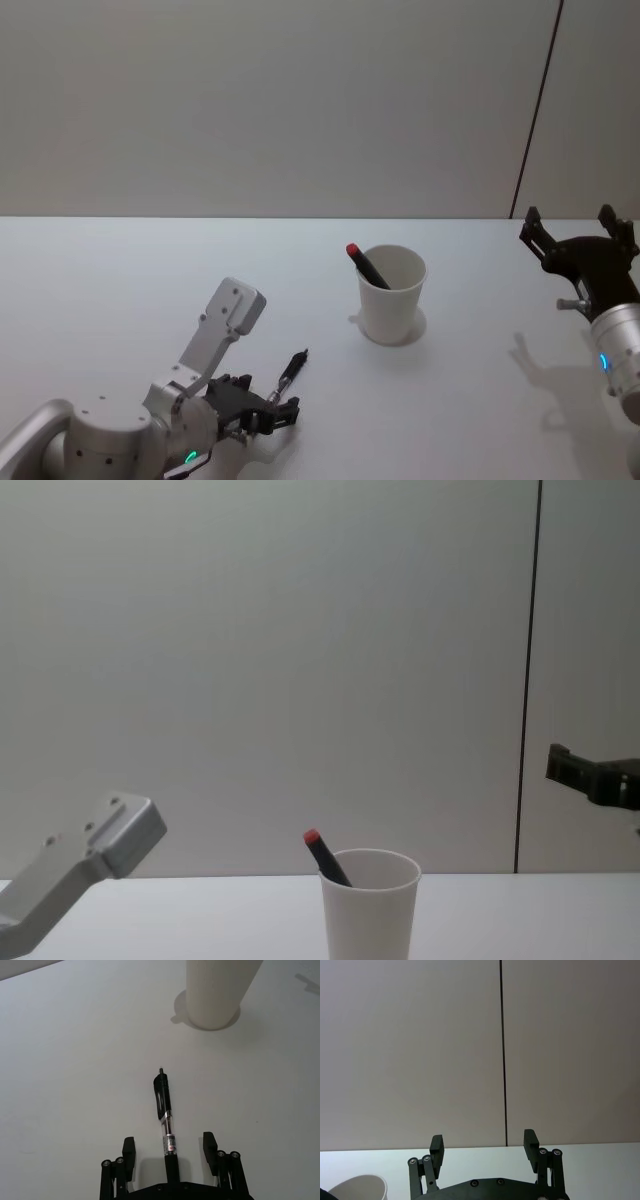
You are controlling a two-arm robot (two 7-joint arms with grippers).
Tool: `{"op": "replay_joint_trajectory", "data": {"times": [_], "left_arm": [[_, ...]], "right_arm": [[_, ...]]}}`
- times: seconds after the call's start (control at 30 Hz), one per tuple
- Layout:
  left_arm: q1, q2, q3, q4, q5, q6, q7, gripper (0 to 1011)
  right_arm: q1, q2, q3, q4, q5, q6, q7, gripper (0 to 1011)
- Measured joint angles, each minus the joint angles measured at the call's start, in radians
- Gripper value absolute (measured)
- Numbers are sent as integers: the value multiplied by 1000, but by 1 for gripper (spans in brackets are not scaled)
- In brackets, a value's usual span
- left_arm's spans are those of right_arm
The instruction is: Place the pen into the pen holder.
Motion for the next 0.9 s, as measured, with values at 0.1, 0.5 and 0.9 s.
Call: {"op": "replay_joint_trajectory", "data": {"times": [0.1,0.5,0.9], "left_arm": [[-2,-1,-1,5,2,3,-2,831],[-5,-6,-4,24,8,11,-8,435],[-7,-11,-6,36,14,15,-13,138]], "right_arm": [[0,0,0,0,0,0,0,1001],[0,0,0,0,0,0,0,1001],[0,0,0,0,0,0,0,1001]]}}
